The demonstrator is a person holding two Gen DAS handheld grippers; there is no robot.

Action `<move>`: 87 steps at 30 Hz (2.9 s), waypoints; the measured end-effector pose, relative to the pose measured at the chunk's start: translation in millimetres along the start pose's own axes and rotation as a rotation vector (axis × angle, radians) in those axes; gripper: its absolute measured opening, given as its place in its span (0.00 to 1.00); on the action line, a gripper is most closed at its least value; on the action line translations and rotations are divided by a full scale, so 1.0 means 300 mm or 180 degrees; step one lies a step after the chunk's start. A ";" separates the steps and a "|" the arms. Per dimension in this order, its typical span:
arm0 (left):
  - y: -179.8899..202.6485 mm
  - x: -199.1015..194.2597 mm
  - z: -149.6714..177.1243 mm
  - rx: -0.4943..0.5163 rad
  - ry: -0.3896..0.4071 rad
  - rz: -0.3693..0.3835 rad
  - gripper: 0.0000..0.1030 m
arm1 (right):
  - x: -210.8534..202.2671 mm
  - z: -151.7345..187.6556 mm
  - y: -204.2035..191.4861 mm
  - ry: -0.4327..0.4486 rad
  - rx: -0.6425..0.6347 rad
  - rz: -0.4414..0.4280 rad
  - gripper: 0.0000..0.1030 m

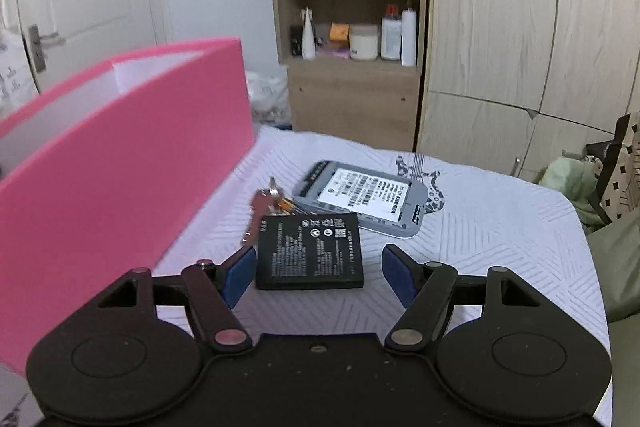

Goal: Organize rigid objects
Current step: 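Move the right tool back to the black battery card and grasp it, then carry the black battery card into the pink box and release it, then grasp the silver keys on the bed with the right tool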

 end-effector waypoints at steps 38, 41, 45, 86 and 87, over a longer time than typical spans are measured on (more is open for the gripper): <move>-0.021 -0.005 0.010 -0.0054 0.0068 0.0146 0.08 | -0.178 -0.411 -0.279 -0.0149 0.0060 -0.1186 0.66; -0.027 -0.004 0.007 -0.0086 0.0075 0.0169 0.08 | -0.075 -0.459 -0.361 -0.0467 0.0118 -0.1365 0.66; -0.029 -0.005 0.007 -0.0089 0.0070 0.0182 0.08 | 0.045 -0.489 -0.466 -0.0803 0.0013 -0.1335 0.66; -0.027 -0.006 0.013 -0.0176 0.0118 0.0184 0.10 | -0.282 -0.385 -0.015 0.0067 -0.0161 -0.0938 0.69; -0.026 -0.005 0.013 -0.0178 0.0115 0.0178 0.10 | -0.271 -0.366 0.011 0.0059 -0.0108 -0.0914 0.69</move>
Point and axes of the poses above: each gripper's, at about its wrist camera, not at the fingertips, and x roughly the way its jaws point, y to its right, z to its underside, the point moved 1 cm from there along x, roughly the way its jaws point, and after that the axes turned 11 degrees about z, right-handed, at the moved point
